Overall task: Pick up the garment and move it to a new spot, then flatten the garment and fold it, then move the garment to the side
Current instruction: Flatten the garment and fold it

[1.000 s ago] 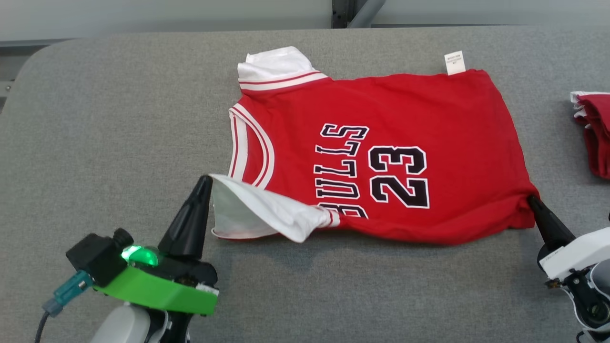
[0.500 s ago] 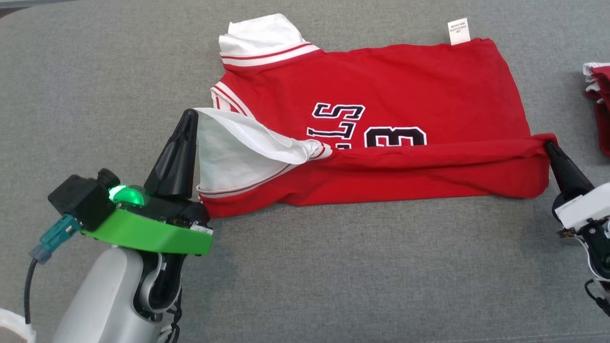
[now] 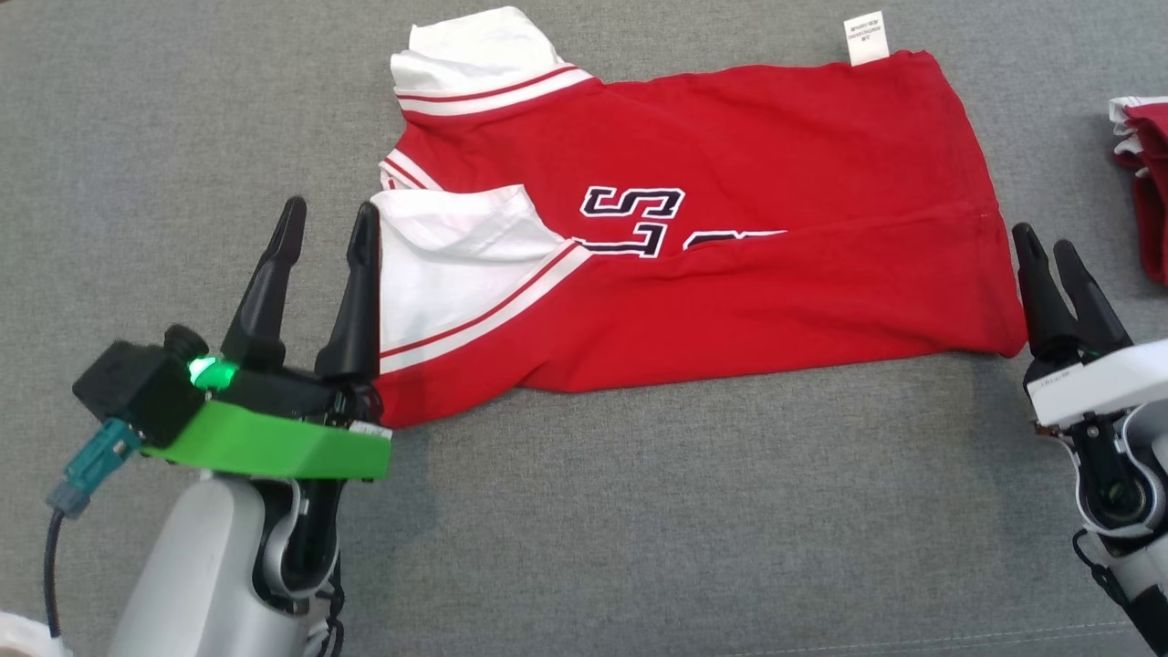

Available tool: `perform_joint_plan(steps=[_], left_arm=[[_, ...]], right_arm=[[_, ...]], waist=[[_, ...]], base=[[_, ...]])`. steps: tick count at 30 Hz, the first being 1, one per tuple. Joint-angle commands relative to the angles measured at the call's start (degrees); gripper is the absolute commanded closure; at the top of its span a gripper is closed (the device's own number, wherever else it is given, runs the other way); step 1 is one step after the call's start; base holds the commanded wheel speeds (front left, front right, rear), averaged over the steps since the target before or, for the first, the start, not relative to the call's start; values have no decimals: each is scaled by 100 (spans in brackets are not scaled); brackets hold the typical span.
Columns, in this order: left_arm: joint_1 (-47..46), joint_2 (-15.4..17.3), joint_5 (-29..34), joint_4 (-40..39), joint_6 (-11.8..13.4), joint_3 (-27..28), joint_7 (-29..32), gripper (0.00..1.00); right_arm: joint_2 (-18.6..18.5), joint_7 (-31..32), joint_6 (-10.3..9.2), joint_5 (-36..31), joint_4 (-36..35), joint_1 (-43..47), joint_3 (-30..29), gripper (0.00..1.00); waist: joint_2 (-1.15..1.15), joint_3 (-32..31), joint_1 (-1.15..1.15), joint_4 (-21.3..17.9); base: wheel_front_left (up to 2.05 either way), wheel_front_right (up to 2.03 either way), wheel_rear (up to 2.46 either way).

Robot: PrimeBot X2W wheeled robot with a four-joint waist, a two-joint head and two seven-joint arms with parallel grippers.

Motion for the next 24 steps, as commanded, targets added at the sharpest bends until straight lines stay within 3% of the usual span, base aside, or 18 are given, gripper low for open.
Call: perform_joint_plan(steps=[1,5,10,18,24], left_arm=[[237,-83,95,-9,11,110,4,0],[775,-266,43,188,11,239,3,0],[1089,-265,-64,959,11,-38,3,0],[643,-477,105,2267,126,179,4,0],[282,-525,40,2879,50,-69,107,0]], right_arm=[[13,-65,-1,-9,-90,220,-73,0],[-13,-116,-1,-273,-230,730,-158,0],[155,-108,-1,-661,-175,1060,-374,0],[248,-108,-1,-1116,222,825,-105,0],[272,-109,-1,-1613,672,599,-114,0]], waist=[[0,-30,0,-5],[0,-84,0,4],[0,-124,0,47],[0,-156,0,127],[0,-149,0,163]], base=[[0,0,0],[0,0,0],[0,0,0],[0,0,0],[0,0,0]])
